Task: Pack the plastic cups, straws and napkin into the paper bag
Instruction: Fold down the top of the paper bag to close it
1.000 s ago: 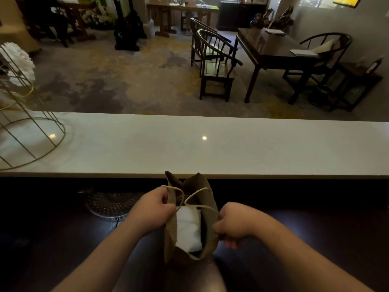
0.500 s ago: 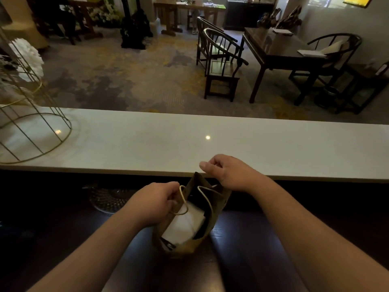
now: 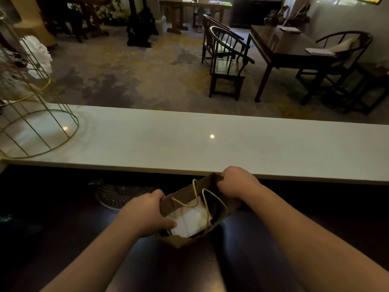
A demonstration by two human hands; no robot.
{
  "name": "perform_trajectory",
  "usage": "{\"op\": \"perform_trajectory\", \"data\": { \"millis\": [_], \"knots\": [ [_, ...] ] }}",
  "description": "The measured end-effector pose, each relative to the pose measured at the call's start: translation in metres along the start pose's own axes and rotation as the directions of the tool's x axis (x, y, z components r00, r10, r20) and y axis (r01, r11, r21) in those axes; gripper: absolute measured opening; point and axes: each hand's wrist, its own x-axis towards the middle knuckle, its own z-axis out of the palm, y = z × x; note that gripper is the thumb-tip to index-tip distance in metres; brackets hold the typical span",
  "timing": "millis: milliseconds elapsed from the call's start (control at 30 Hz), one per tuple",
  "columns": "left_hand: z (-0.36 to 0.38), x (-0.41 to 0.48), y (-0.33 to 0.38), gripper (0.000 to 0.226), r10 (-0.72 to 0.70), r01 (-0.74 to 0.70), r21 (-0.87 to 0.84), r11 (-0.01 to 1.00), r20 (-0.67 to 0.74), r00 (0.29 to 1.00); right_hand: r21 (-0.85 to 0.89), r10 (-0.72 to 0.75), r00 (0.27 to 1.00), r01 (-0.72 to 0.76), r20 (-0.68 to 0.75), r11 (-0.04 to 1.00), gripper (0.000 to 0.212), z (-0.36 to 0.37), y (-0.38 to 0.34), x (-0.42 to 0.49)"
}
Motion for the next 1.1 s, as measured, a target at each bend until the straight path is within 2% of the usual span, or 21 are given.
{"op": "perform_trajectory", "data": {
  "millis": [67, 133, 200, 267, 333, 367, 433, 500, 533, 567, 633, 667, 733, 833, 900, 1000, 1100],
  "knots": [
    [0.002, 0.004, -0.001, 0.033, -0.045, 0.060, 0.115, 0.992, -0.127, 0.991, -0.071, -0.009, 0.999, 0.011, 0.039, 0.997, 0.022, 0.000, -0.002, -0.003],
    [-0.003, 0.006, -0.004, 0.012, -0.075, 0.103, 0.159, 0.982, -0.177, 0.981, -0.207, -0.007, 0.994, 0.029, 0.107, 0.978, 0.018, -0.001, -0.003, -0.009],
    [-0.012, 0.008, -0.011, 0.014, -0.100, 0.135, 0.166, 0.977, -0.200, 0.975, -0.279, 0.023, 0.986, 0.026, 0.168, 0.960, 0.012, -0.006, -0.004, -0.016],
    [-0.018, 0.011, -0.018, 0.018, -0.111, 0.149, 0.151, 0.977, -0.232, 0.966, -0.246, 0.055, 0.975, 0.000, 0.215, 0.969, 0.014, -0.014, -0.002, -0.020],
    [-0.018, 0.015, -0.022, 0.020, -0.099, 0.129, 0.119, 0.984, -0.229, 0.968, -0.121, 0.092, 0.958, -0.061, 0.272, 0.991, 0.017, -0.020, 0.002, -0.023],
    [-0.017, 0.016, -0.024, 0.019, -0.076, 0.094, 0.074, 0.993, -0.212, 0.974, -0.073, 0.107, 0.952, -0.089, 0.287, 0.993, 0.018, -0.021, 0.005, -0.025],
    [-0.014, 0.012, -0.028, 0.018, -0.009, -0.013, -0.147, 0.989, -0.145, 0.989, -0.040, 0.099, 0.958, -0.092, 0.268, 0.995, 0.018, -0.018, 0.014, -0.029],
    [-0.015, -0.001, -0.031, 0.042, 0.085, -0.085, -0.439, 0.894, -0.019, 0.996, -0.022, 0.034, 0.980, -0.031, 0.194, 0.999, 0.016, -0.010, 0.027, -0.030],
    [-0.016, -0.008, -0.033, 0.064, 0.144, -0.094, -0.543, 0.835, 0.050, 0.988, 0.004, -0.015, 0.987, 0.014, 0.158, 1.000, 0.019, -0.005, 0.035, -0.032],
    [-0.015, -0.015, -0.036, 0.089, 0.193, -0.095, -0.593, 0.799, 0.103, 0.976, 0.058, -0.066, 0.989, 0.059, 0.130, 0.997, 0.031, -0.002, 0.043, -0.034],
    [-0.007, -0.027, -0.042, 0.135, 0.222, -0.113, -0.551, 0.827, 0.134, 0.966, 0.239, -0.180, 0.978, 0.150, 0.108, 0.959, 0.068, 0.000, 0.055, -0.045],
    [-0.002, -0.032, -0.043, 0.150, 0.202, -0.118, -0.490, 0.864, 0.122, 0.972, 0.325, -0.239, 0.965, 0.192, 0.110, 0.926, 0.083, 0.001, 0.058, -0.052],
    [0.009, -0.039, -0.040, 0.162, 0.170, -0.133, -0.373, 0.918, 0.068, 0.983, 0.386, -0.335, 0.932, 0.260, 0.139, 0.885, 0.107, 0.007, 0.061, -0.064],
    [0.024, -0.036, -0.036, 0.152, 0.174, -0.197, -0.285, 0.938, -0.102, 0.979, 0.265, -0.371, 0.913, 0.320, 0.169, 0.910, 0.141, 0.024, 0.062, -0.075],
    [0.027, -0.030, -0.037, 0.140, 0.175, -0.226, -0.260, 0.939, -0.204, 0.963, 0.210, -0.363, 0.928, 0.339, 0.083, 0.917, 0.153, 0.034, 0.062, -0.074],
    [0.027, -0.020, -0.042, 0.114, 0.177, -0.261, -0.267, 0.928, -0.301, 0.937, 0.231, -0.342, 0.940, 0.336, -0.011, 0.913, 0.155, 0.036, 0.057, -0.062],
    [0.028, -0.013, -0.043, 0.064, 0.137, -0.234, -0.272, 0.933, -0.333, 0.933, 0.279, -0.332, 0.943, 0.318, 0.005, 0.906, 0.147, 0.039, 0.047, -0.047]
  ]
}}
